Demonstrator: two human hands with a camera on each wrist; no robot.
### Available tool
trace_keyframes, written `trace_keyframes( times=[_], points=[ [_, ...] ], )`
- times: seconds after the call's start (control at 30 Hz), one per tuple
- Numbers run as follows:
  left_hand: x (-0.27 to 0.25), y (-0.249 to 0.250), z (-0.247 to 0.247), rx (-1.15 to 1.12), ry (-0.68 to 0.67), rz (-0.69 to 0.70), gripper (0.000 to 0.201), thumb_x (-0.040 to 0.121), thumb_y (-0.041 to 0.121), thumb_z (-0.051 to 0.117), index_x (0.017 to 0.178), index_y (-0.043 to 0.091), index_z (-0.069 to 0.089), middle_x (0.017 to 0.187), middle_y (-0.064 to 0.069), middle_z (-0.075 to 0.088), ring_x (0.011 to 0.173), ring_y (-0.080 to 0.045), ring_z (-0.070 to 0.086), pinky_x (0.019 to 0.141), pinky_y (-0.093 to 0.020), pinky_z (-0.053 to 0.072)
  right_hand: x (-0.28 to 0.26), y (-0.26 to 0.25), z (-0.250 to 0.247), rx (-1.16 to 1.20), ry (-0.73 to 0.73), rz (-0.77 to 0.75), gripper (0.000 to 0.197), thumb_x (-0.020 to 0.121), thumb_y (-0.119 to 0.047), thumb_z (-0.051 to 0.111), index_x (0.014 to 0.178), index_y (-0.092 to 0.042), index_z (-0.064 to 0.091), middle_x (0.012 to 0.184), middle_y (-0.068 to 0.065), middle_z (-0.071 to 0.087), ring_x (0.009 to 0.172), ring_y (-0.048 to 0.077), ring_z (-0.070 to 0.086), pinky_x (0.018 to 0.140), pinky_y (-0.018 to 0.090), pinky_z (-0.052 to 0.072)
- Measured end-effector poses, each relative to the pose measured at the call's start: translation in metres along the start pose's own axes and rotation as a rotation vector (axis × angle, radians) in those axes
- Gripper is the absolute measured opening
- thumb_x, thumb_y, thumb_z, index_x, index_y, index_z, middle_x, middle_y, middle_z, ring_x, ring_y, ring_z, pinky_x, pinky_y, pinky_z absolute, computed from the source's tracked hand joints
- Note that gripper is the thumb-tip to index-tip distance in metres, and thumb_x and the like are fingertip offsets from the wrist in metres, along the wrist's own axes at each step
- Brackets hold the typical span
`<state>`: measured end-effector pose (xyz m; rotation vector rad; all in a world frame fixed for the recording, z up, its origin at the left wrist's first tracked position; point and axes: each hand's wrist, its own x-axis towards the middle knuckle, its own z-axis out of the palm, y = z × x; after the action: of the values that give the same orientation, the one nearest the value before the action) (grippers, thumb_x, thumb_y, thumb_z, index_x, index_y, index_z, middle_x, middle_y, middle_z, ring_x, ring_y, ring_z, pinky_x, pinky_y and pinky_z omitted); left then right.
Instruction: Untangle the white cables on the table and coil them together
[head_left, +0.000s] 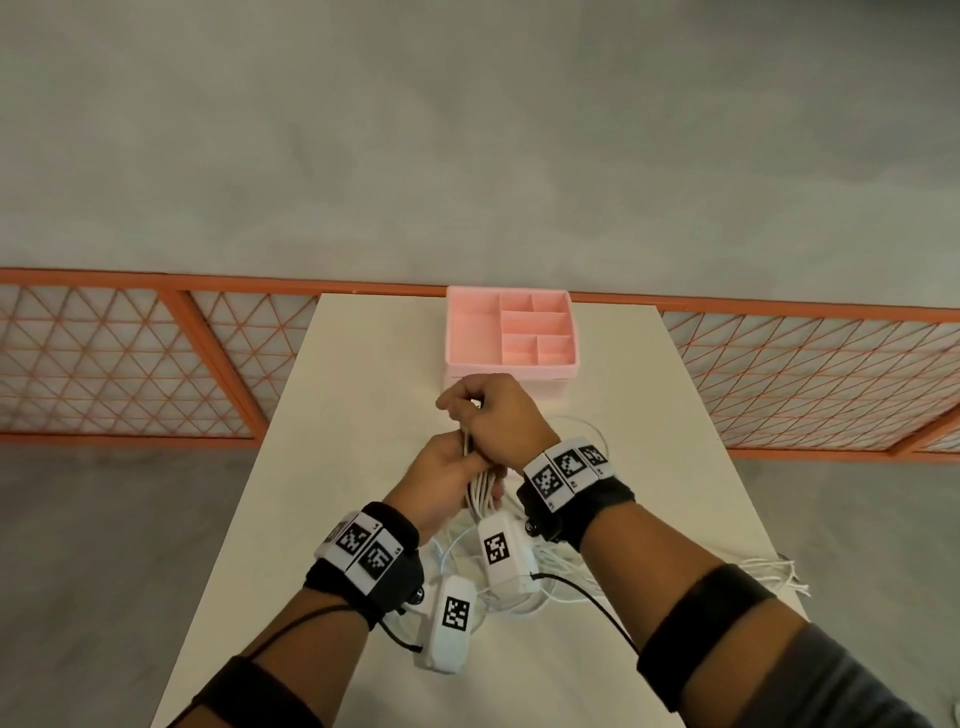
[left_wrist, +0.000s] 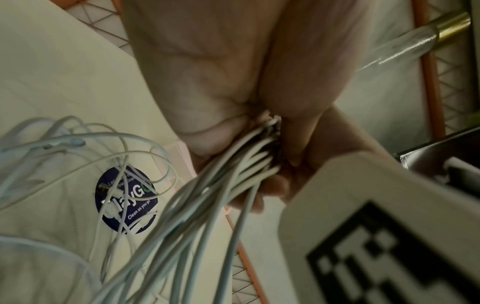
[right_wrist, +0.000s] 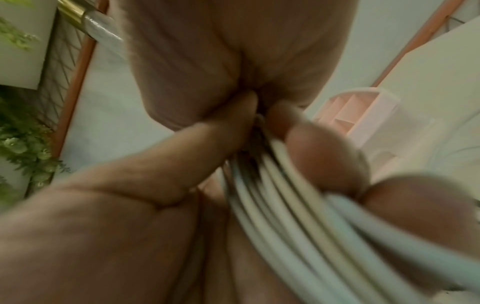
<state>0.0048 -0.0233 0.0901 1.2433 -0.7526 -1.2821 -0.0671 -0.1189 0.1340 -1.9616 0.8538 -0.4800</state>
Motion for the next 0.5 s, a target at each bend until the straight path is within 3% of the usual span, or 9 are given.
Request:
trace_keyframes(
  times=[0.1, 0.2, 0.27, 0.37, 0.43, 0.5],
  points=[
    [0.002, 0.001, 0.001, -0.058, -0.008, -0.024, 0.013, 0.096, -0.008, 0.047, 0.092, -0.007, 0.059, 0.067, -0.016, 0.059, 0.056, -0.024, 0.058, 0.056, -0.034, 0.051, -0.003, 0.001, 0.001, 0.031, 0.088, -0.02, 0.025, 0.09, -0.004, 0.054, 0.1, -0.018, 0.073, 0.088, -0.012, 0.067, 0.079, 0.005, 0.063, 0.076, 0.019, 0.051],
    [0.002, 0.003, 0.002, -0.007, -0.011, -0.04, 0.006, 0.089, -0.006, 0.052, 0.091, -0.003, 0.056, 0.065, -0.013, 0.053, 0.054, -0.018, 0.054, 0.05, -0.029, 0.046, -0.008, 0.004, 0.0, 0.036, 0.057, -0.003, 0.03, 0.088, -0.001, 0.05, 0.096, -0.017, 0.075, 0.092, -0.004, 0.072, 0.083, 0.009, 0.067, 0.077, 0.022, 0.055],
    [0.003, 0.003, 0.005, 0.038, -0.024, -0.066, 0.01, 0.082, -0.003, 0.05, 0.091, 0.001, 0.051, 0.061, -0.009, 0.051, 0.05, -0.015, 0.05, 0.047, -0.028, 0.043, -0.012, 0.007, 0.0, 0.032, 0.008, 0.007, 0.029, 0.089, -0.003, 0.05, 0.096, -0.016, 0.075, 0.09, -0.002, 0.073, 0.086, 0.009, 0.068, 0.081, 0.025, 0.056],
    [0.003, 0.002, 0.016, 0.096, -0.013, -0.09, 0.025, 0.09, -0.012, 0.034, 0.078, 0.006, 0.048, 0.06, -0.007, 0.04, 0.046, -0.013, 0.04, 0.048, -0.03, 0.037, -0.016, 0.012, -0.003, 0.08, 0.021, 0.026, 0.023, 0.093, -0.017, 0.06, 0.113, -0.018, 0.071, 0.103, -0.005, 0.071, 0.096, 0.009, 0.066, 0.093, 0.032, 0.053],
    [0.006, 0.003, 0.019, 0.093, 0.052, -0.07, 0.029, 0.093, -0.01, 0.03, 0.081, 0.003, 0.052, 0.06, -0.007, 0.039, 0.047, -0.015, 0.038, 0.048, -0.029, 0.038, -0.021, 0.017, -0.001, 0.153, 0.059, 0.01, 0.05, 0.092, -0.035, 0.066, 0.138, -0.025, 0.051, 0.13, -0.008, 0.059, 0.107, 0.01, 0.061, 0.098, 0.034, 0.051],
    [0.009, 0.005, 0.018, 0.001, 0.144, -0.018, 0.028, 0.1, 0.001, 0.034, 0.09, 0.003, 0.059, 0.064, -0.012, 0.05, 0.055, -0.024, 0.048, 0.055, -0.031, 0.045, -0.028, 0.021, 0.007, 0.303, 0.035, 0.076, 0.077, 0.087, -0.05, 0.067, 0.15, -0.031, 0.028, 0.142, -0.004, 0.048, 0.102, 0.013, 0.061, 0.088, 0.032, 0.054]
  ],
)
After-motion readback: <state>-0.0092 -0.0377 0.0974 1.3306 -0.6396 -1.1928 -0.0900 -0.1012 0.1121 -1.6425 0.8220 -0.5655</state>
